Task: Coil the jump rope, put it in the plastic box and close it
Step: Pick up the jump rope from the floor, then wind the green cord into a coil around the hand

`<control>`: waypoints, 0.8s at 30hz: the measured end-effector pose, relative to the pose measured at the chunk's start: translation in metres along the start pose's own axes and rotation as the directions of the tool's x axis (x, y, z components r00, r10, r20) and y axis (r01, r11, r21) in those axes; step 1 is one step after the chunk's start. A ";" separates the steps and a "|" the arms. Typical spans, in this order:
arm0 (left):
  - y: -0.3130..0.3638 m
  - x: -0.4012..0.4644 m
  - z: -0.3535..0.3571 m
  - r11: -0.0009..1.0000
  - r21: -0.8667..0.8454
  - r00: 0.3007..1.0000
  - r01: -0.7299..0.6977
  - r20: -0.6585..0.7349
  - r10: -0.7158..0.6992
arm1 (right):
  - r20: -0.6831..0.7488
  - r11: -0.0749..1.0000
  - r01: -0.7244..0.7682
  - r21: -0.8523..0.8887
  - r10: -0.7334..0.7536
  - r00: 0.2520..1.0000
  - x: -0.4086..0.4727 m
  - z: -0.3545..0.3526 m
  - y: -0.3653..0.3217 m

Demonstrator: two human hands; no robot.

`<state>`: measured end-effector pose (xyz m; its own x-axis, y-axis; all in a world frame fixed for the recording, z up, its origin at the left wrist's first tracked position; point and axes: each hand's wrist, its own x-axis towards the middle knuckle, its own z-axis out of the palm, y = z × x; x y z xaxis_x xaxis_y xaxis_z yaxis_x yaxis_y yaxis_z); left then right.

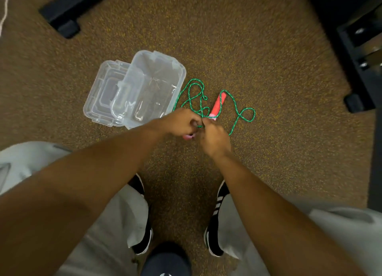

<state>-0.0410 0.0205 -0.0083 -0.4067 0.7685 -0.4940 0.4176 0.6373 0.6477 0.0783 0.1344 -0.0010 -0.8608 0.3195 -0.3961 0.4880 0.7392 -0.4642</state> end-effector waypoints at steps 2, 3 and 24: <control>0.014 0.000 -0.013 0.996 -0.070 0.999 0.049 0.004 -0.048 | -0.061 0.995 -0.024 0.097 0.030 0.998 0.004 -0.003 0.005; 0.023 -0.005 -0.021 0.990 -0.121 0.998 0.069 -0.008 -0.070 | -0.091 0.984 -0.029 0.178 0.046 0.995 0.004 -0.006 0.005; 0.161 -0.209 -0.115 0.595 -0.746 0.952 -0.300 -0.278 0.132 | -0.561 0.775 0.547 0.316 -0.312 0.767 -0.128 -0.190 -0.102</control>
<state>0.0177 -0.0439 0.2655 -0.5578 0.7993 -0.2236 -0.2353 0.1061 0.9661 0.1111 0.1304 0.2479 -0.8936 0.3466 0.2854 -0.0467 0.5605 -0.8268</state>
